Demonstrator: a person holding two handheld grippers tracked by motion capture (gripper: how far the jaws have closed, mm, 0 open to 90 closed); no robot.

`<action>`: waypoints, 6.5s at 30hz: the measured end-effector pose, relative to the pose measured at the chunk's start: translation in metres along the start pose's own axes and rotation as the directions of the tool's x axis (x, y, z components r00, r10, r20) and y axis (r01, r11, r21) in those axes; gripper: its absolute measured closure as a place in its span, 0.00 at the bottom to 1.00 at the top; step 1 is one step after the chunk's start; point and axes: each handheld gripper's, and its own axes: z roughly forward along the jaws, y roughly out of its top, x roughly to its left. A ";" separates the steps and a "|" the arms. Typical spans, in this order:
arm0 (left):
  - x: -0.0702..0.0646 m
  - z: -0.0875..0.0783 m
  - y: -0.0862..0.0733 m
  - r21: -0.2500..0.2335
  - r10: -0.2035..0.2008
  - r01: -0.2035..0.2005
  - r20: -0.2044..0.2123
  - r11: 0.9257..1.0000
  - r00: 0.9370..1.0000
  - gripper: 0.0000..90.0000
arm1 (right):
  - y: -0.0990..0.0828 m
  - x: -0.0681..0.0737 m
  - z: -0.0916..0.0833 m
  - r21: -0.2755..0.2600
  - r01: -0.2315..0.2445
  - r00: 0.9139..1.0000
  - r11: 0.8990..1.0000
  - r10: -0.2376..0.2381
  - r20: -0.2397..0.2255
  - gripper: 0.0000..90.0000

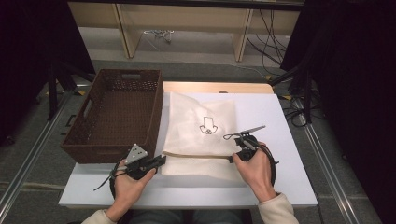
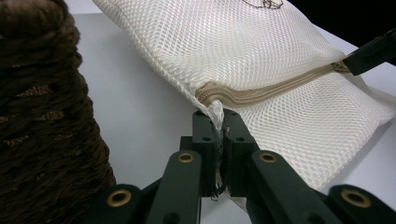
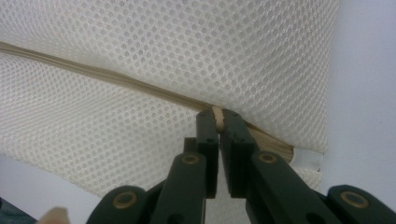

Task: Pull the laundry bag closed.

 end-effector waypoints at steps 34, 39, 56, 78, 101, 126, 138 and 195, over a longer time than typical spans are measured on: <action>-0.001 0.000 0.000 0.000 -0.001 0.001 -0.001 1.000 1.000 0.95 | -0.002 -0.006 -0.002 -0.009 0.016 1.000 1.000 -0.015 0.020 0.97; -0.001 0.000 0.000 -0.003 -0.003 0.003 0.001 1.000 1.000 0.95 | -0.003 -0.007 -0.003 -0.011 -0.008 1.000 1.000 0.008 0.014 0.97; -0.001 0.001 0.000 0.003 0.000 0.000 0.004 1.000 1.000 0.95 | -0.004 -0.010 -0.003 -0.013 -0.009 1.000 1.000 0.009 0.026 0.97; -0.002 0.001 0.000 0.002 0.000 0.000 0.005 1.000 1.000 0.95 | -0.005 -0.016 -0.006 -0.019 -0.031 0.999 0.999 0.031 0.030 0.97; -0.002 0.001 0.000 0.004 -0.014 0.014 -0.001 1.000 1.000 0.95 | -0.006 -0.024 -0.012 -0.034 -0.055 0.998 0.998 0.057 0.037 0.97; -0.001 0.001 0.000 0.004 0.003 -0.003 0.003 1.000 1.000 0.95 | -0.007 -0.028 -0.012 -0.030 -0.059 0.998 0.998 0.060 0.023 0.97; -0.001 0.001 0.000 0.007 0.002 -0.002 0.004 1.000 1.000 0.95 | -0.007 -0.028 -0.013 -0.026 -0.069 0.997 0.997 0.070 0.027 0.97; 0.000 0.002 -0.001 0.009 0.009 -0.009 0.008 1.000 1.000 0.95 | -0.009 -0.045 -0.009 0.014 -0.103 0.995 0.995 0.103 0.003 0.97</action>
